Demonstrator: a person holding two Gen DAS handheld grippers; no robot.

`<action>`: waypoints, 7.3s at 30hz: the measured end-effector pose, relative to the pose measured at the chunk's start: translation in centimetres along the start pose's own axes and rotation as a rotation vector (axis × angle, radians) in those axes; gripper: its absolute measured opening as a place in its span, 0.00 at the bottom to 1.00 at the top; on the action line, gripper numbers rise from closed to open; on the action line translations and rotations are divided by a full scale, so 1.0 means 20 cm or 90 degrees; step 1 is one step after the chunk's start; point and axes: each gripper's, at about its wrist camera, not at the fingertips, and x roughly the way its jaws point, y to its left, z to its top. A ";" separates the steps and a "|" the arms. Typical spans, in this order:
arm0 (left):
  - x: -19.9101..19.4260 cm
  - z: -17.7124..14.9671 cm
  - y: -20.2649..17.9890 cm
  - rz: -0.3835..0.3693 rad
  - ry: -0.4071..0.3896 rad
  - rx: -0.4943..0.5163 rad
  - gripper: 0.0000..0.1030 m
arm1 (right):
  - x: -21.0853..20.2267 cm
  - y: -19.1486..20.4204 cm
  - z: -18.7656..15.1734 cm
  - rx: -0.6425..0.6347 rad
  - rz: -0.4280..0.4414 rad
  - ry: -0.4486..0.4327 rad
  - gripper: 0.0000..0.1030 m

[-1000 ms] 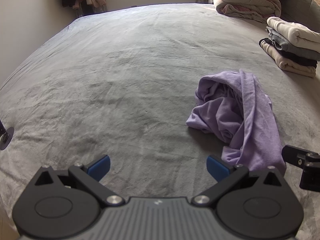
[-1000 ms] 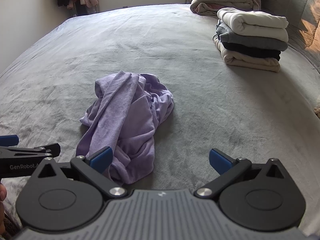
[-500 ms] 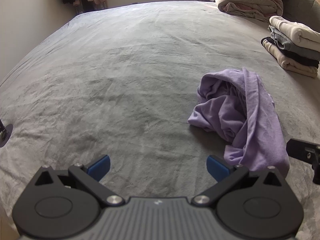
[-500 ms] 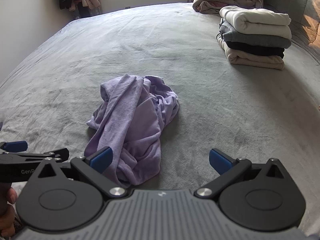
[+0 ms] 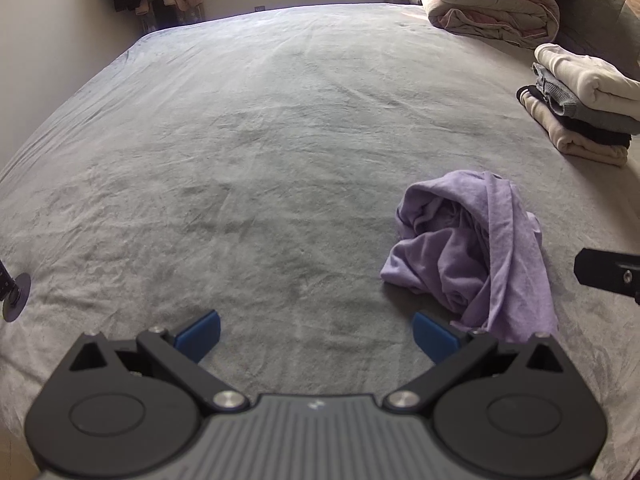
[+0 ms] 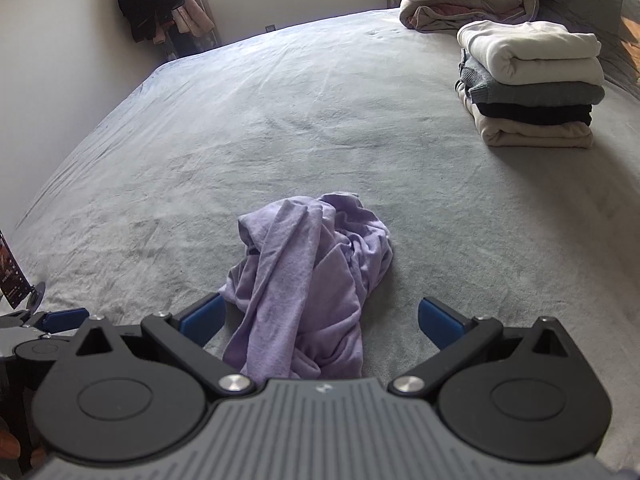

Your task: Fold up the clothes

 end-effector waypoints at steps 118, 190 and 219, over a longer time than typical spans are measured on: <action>-0.09 -0.26 -0.07 -0.569 -0.076 0.086 0.45 | 0.33 -0.19 0.04 0.038 0.068 0.018 0.50; 0.57 -0.11 0.18 -0.651 0.012 -0.518 0.08 | 0.06 -0.02 0.21 0.101 0.232 -0.146 0.18; 0.23 -0.16 0.98 -0.158 -0.214 -0.449 0.01 | 0.74 0.82 0.38 -0.039 0.203 -0.068 0.18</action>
